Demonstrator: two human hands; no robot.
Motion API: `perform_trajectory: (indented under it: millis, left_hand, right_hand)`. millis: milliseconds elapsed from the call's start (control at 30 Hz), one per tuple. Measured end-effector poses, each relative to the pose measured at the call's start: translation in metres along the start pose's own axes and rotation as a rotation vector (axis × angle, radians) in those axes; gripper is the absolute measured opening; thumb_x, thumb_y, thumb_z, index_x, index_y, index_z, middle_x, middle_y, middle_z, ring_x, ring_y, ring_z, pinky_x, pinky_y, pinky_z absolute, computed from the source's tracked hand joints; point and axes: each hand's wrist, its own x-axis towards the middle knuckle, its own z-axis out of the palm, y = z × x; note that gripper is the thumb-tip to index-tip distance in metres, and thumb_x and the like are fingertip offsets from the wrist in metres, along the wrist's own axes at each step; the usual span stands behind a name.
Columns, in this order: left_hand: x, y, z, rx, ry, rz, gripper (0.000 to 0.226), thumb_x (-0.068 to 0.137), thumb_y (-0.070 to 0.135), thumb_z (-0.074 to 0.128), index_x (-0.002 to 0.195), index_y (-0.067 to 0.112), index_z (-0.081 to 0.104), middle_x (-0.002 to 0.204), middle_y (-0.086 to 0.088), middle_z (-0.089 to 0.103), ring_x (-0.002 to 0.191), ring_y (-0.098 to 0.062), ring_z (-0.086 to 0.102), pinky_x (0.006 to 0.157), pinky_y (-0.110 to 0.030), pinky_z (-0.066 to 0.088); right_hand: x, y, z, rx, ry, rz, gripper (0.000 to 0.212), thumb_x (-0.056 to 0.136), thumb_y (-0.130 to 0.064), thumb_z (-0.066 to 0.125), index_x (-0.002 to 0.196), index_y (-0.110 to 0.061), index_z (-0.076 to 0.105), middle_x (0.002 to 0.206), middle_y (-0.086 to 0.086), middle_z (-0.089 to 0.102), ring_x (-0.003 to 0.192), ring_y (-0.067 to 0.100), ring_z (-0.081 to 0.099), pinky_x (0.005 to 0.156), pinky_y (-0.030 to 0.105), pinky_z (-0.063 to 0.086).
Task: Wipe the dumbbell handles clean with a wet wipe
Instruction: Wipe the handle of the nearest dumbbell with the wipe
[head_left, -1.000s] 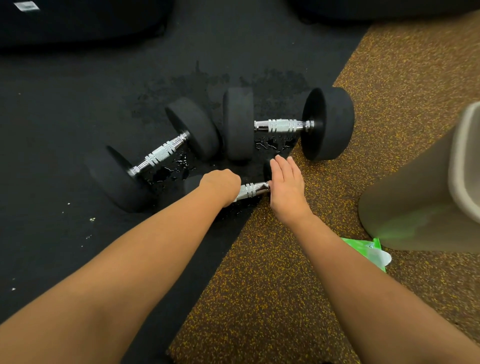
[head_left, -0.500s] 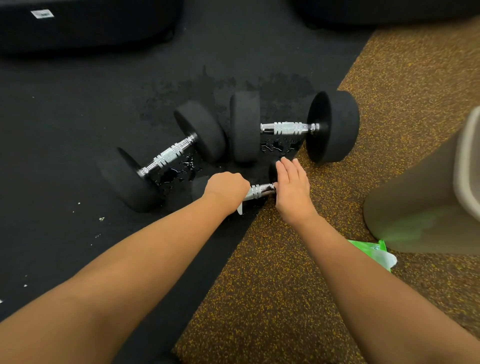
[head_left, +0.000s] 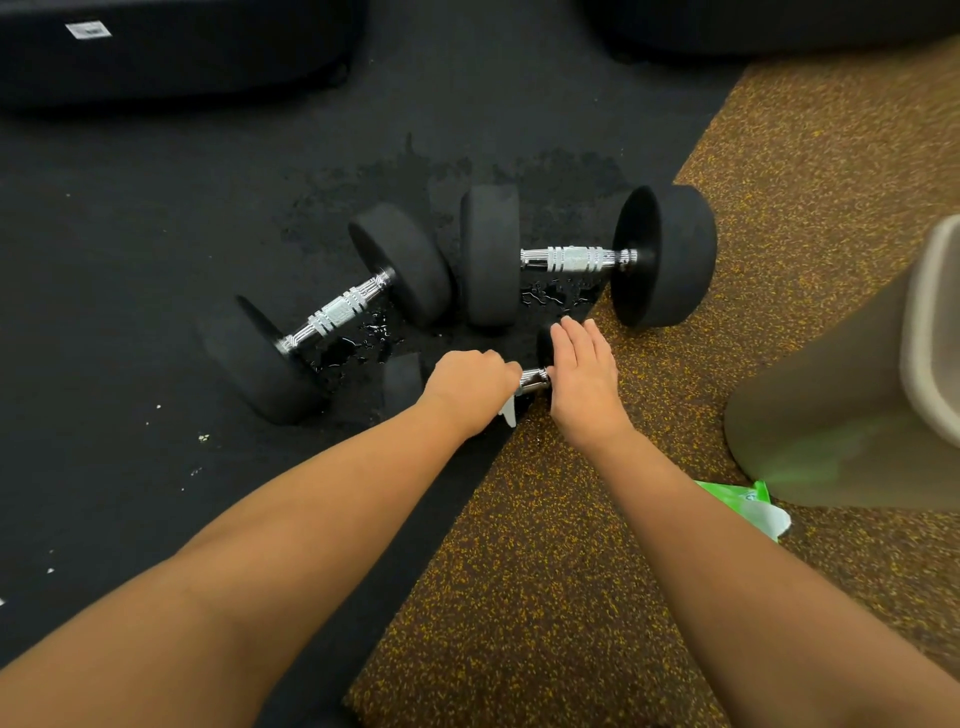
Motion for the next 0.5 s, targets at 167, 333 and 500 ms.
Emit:
perform_trajectory:
  millis: [167, 333, 500]
  left_hand:
    - [0.005, -0.003, 0.003, -0.032, -0.001, -0.032, 0.031, 0.092, 0.013, 0.055, 0.123, 0.013, 0.054, 0.114, -0.01, 0.056, 0.099, -0.03, 0.062, 0.068, -0.036, 0.046]
    - [0.002, -0.013, 0.004, -0.092, -0.011, -0.056, 0.025, 0.09, 0.01, 0.055, 0.115, 0.01, 0.059, 0.113, -0.009, 0.058, 0.103, -0.032, 0.06, 0.074, -0.038, 0.047]
    - [-0.002, -0.016, 0.005, -0.039, -0.059, -0.042, 0.019, 0.088, 0.006, 0.056, 0.107, 0.007, 0.06, 0.11, -0.011, 0.06, 0.1, -0.032, 0.061, 0.072, -0.037, 0.047]
  right_hand:
    - [0.0, -0.001, -0.001, -0.042, -0.018, -0.014, 0.057, 0.092, -0.009, 0.051, 0.143, -0.002, 0.027, 0.15, 0.016, 0.028, 0.141, 0.035, 0.017, 0.116, 0.044, 0.017]
    - [-0.001, -0.007, -0.004, -0.019, 0.002, 0.01, 0.059, 0.086, -0.001, 0.054, 0.141, -0.001, 0.032, 0.148, 0.018, 0.032, 0.139, 0.038, 0.02, 0.112, 0.051, 0.024]
    - [-0.003, -0.007, -0.004, 0.004, 0.018, 0.008, 0.06, 0.082, 0.003, 0.057, 0.139, 0.001, 0.035, 0.145, 0.019, 0.036, 0.137, 0.041, 0.025, 0.11, 0.053, 0.028]
